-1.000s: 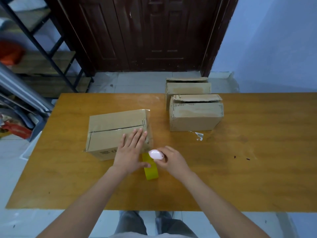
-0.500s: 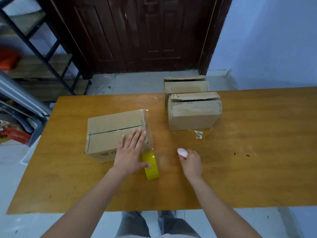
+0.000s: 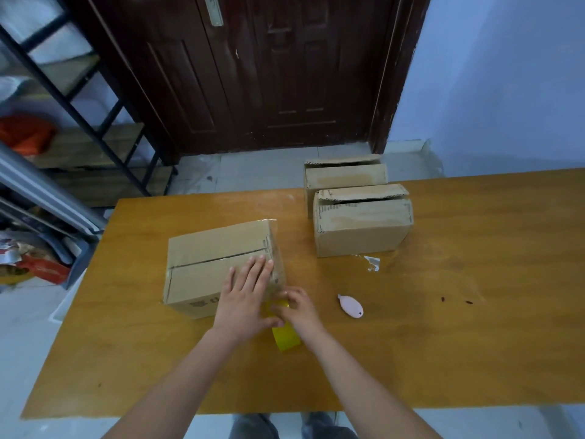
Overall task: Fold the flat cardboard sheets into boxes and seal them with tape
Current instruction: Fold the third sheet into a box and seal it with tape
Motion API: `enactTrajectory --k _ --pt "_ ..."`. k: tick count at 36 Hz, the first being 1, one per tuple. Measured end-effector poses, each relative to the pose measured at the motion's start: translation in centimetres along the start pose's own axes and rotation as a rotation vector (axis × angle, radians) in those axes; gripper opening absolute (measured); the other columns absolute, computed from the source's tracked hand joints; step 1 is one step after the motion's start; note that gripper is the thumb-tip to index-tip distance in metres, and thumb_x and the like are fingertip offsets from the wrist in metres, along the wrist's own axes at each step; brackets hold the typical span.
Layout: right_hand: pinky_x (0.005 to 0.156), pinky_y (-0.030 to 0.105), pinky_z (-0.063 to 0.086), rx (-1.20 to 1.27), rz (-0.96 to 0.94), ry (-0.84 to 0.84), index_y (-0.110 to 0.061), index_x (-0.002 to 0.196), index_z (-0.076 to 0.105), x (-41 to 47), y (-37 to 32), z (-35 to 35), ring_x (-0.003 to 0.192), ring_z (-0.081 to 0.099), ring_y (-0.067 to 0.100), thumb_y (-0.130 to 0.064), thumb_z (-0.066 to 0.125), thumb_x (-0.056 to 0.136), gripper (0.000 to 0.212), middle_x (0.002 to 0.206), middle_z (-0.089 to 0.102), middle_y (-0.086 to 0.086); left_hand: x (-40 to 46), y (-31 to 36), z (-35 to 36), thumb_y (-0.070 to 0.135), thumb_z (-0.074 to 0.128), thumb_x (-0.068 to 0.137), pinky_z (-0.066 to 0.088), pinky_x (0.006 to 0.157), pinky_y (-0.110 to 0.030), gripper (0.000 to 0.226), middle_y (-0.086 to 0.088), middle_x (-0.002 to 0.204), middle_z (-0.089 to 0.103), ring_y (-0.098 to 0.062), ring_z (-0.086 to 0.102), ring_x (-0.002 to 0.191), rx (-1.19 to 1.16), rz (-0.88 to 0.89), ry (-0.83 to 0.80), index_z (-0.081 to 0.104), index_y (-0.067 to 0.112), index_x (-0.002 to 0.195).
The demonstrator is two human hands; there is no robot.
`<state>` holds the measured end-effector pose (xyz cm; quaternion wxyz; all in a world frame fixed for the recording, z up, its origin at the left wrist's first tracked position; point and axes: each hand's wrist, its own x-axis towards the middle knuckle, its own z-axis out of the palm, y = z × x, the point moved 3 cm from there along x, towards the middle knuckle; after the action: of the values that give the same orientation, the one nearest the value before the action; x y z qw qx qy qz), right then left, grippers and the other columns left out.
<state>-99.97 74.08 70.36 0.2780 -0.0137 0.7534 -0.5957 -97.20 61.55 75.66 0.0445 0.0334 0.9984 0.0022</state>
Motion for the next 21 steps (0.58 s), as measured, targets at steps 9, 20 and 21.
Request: enactTrajectory --k 9,20,21 --pt "0.101 0.03 0.039 0.047 -0.053 0.049 -0.035 0.076 0.065 -0.2 0.4 0.1 0.113 0.051 0.016 -0.019 0.074 0.079 0.019 0.117 0.052 0.007 1.4 -0.7 -1.4 0.061 0.03 0.086 0.037 0.103 -0.044 0.062 0.004 0.138 0.049 -0.024 0.047 0.124 -0.19 -0.049 0.151 0.052 0.025 0.133" --pt "0.098 0.022 0.038 0.04 -0.152 0.137 -0.056 0.07 0.064 -1.2 0.6 0.6 0.112 0.049 0.008 -0.021 0.073 0.08 0.037 0.113 0.052 -0.008 2.0 -1.2 0.1 0.053 0.045 0.083 0.034 0.085 -0.034 0.046 0.003 0.116 0.063 -0.022 0.051 0.097 -0.125 0.011 0.428 0.06 0.024 0.116" --pt "0.096 0.016 0.036 0.046 -0.155 0.14 -0.059 0.069 0.064 -1.3 0.6 0.6 0.112 0.049 0.004 -0.02 0.073 0.08 0.041 0.113 0.051 -0.01 2.0 -1.2 0.2 0.053 0.045 0.083 0.035 0.085 -0.035 0.046 0.002 0.116 0.063 -0.022 0.051 0.096 -0.115 0.016 0.446 0.06 0.024 0.116"
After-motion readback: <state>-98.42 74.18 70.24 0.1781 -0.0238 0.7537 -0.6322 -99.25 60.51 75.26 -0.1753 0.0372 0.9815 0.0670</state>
